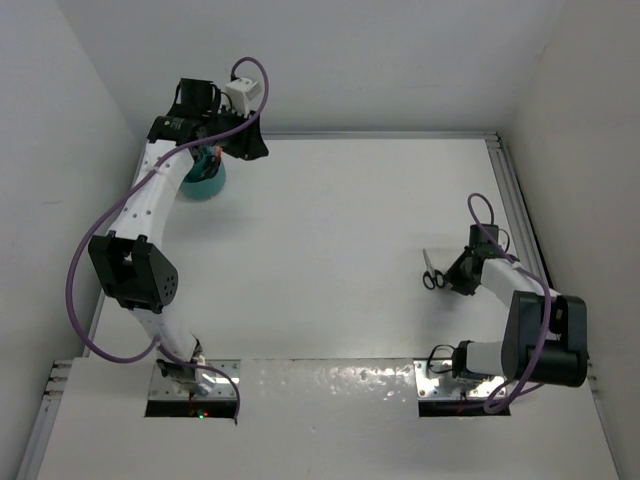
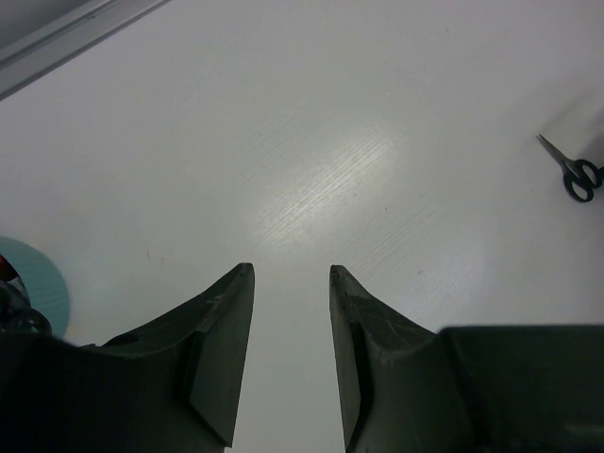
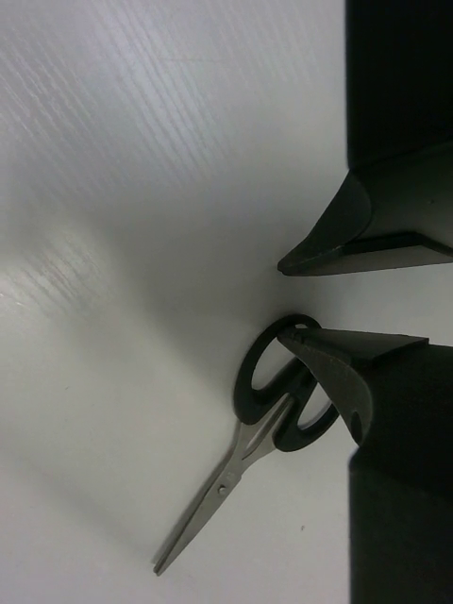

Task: Sort the stationery into containers
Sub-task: Pick up the scissors from the center of the board.

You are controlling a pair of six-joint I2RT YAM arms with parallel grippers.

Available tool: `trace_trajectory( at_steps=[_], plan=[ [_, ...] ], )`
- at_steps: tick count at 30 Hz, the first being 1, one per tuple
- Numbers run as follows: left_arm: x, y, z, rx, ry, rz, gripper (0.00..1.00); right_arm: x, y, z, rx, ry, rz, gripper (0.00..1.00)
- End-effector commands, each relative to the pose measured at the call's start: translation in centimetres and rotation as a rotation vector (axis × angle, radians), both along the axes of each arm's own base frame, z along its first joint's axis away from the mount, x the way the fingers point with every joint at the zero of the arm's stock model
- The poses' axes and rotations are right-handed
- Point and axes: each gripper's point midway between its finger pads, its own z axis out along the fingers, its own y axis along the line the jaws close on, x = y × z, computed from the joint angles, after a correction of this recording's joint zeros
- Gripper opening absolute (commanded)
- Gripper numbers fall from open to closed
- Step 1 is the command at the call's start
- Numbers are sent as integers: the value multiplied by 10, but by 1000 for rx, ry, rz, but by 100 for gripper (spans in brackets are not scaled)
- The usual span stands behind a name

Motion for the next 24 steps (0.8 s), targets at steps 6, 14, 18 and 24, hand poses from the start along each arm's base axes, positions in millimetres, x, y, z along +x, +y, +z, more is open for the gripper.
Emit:
trace_trajectory(
  at_steps=[6, 14, 18, 24],
  plan=[
    [0, -1, 22, -5, -66, 2, 36, -16, -7, -19, -31, 130, -26, 27],
    [4, 1, 24, 4, -79, 8, 36, -25, -13, -17, -120, 224, 7, 27],
    [5, 0, 24, 1, -80, 10, 36, -30, -8, -23, -112, 246, 19, 26],
    [6, 3, 28, 3, -90, 16, 36, -29, -2, -31, -75, 244, 19, 13]
  ],
)
